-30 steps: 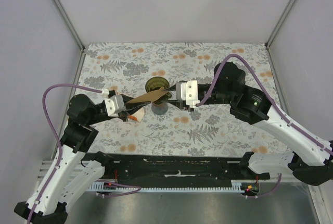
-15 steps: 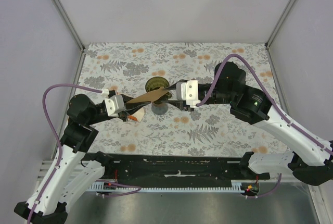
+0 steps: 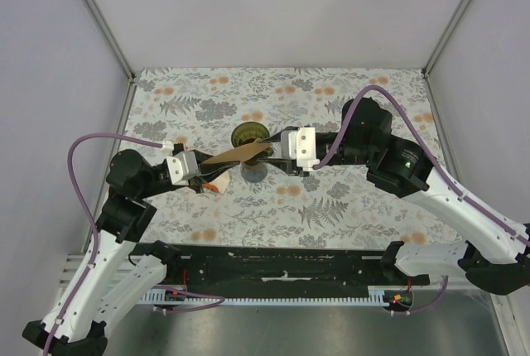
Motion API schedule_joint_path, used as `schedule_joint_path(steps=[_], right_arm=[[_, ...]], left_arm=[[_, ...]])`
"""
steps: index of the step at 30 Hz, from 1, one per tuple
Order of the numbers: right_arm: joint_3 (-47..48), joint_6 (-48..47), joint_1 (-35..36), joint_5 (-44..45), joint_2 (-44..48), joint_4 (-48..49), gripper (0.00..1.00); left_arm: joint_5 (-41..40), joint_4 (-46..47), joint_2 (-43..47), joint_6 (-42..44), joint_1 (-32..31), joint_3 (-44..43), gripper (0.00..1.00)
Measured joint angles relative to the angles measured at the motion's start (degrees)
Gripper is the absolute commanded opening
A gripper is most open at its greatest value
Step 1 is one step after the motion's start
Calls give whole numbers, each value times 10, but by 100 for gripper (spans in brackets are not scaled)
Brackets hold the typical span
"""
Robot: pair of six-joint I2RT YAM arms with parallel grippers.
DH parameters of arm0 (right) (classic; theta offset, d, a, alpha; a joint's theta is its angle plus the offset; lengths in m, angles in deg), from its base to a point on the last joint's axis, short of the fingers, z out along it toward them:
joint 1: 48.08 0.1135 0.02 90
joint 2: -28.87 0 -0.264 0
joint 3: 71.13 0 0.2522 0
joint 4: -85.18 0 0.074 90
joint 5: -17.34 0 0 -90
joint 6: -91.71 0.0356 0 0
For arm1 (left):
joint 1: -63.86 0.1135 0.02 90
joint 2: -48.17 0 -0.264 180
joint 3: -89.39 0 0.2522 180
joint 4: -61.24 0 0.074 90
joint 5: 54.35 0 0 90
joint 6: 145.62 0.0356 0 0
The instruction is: Place the coffee filter in the dripper
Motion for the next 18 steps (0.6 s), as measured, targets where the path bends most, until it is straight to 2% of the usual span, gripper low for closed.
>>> schedule_joint_path(steps=[8,18], right_arm=[[0,0,0,-1,-5,0,43],[14,2,0,-9,-19,-13,38]], left_arm=[[0,0,0,0,0,0,2],[0,0,0,0,0,0,2]])
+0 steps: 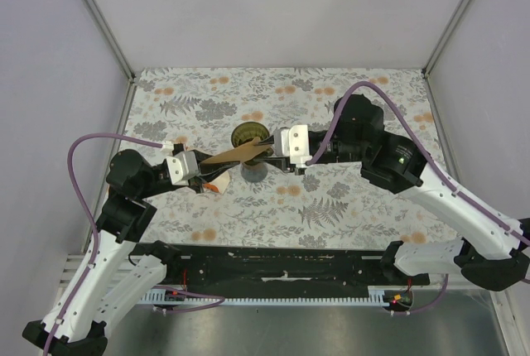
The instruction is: Place the coffee filter in the dripper
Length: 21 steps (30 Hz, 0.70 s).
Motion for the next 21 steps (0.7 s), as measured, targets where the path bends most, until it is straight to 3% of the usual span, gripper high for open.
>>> schedule_joint_path(steps=[21], right_arm=[[30,-1,0,-19,-39,-29,30]], left_arm=[[-24,-11,0,27,0,0,2]])
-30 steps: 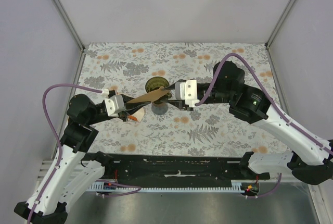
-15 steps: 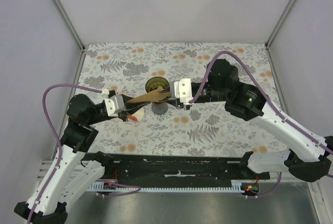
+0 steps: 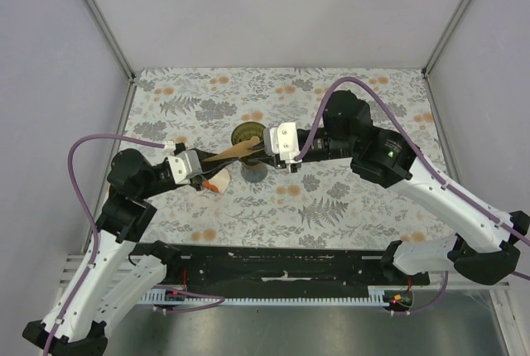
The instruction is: Place the coffee filter in the dripper
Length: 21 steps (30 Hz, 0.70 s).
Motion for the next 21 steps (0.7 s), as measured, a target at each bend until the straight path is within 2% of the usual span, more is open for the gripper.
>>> schedule_joint_path(steps=[17,21], right_arm=[[12,0,0,13,-37,-1,28],[12,-2,0,17,-42,-1,21]], left_arm=[[-26,-5,1,9,0,0,2],[-18,-5,3,9,0,0,2]])
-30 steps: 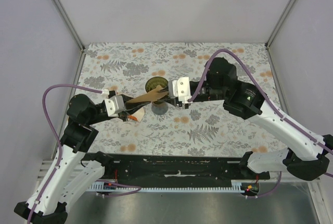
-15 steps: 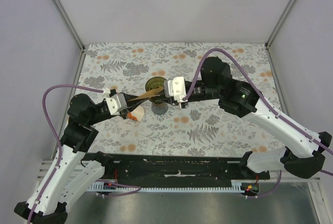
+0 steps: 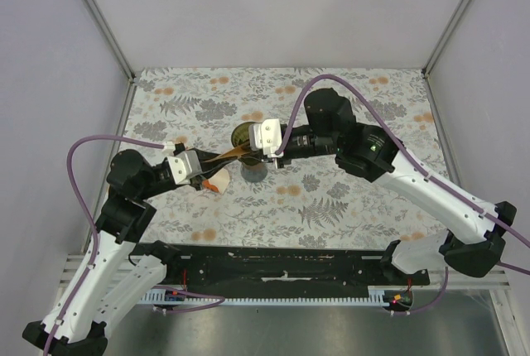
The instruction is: Place the coffee filter in the dripper
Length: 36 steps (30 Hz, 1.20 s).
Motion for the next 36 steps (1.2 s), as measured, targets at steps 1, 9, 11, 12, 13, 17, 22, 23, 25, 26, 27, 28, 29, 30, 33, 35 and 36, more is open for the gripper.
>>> schedule_joint_path(steps=[1,9,11,12,13,17,22,23,25,26,27,28,29,30,33,35,36], right_arm=[[0,-1,0,2,0,0,14],[-3,-24,0,40,1,0,0],[-14,-37,0,68,5,0,0],[-20,-44,0,83,7,0,0],[-25,-51,0,94,9,-1,0],[-44,-90,0,146,16,-5,0],[-47,-135,3,193,16,-12,0],[-47,-143,4,200,16,-14,0],[-47,-160,7,205,16,-17,0],[-47,-167,8,207,16,-18,0],[-47,-173,9,207,16,-19,0],[-47,-179,9,205,17,-22,0],[-47,-182,9,203,18,-24,0],[-47,-186,9,198,21,-28,0],[-47,-189,9,183,29,-33,0],[-47,-189,9,175,35,-34,0],[-47,-189,9,172,37,-35,0]], left_arm=[[2,0,0,0,0,0,2],[-1,3,1,-28,0,0,60],[0,0,5,-48,1,0,67],[2,-6,5,-54,1,-1,68],[1,-17,5,-62,2,-6,70],[-6,-87,-16,-80,5,-59,69],[-18,-235,-100,-96,5,-232,63],[-21,-269,-134,-98,5,-291,61],[-28,-358,-220,-99,5,-440,61],[-29,-376,-252,-98,5,-493,62],[-30,-397,-281,-98,7,-541,62],[-33,-409,-304,-98,10,-572,62],[-34,-425,-318,-98,11,-581,61],[-36,-445,-325,-97,13,-581,61],[-34,-495,-342,-96,13,-578,57],[-33,-516,-352,-91,8,-577,59],[-34,-524,-356,-86,3,-577,58]])
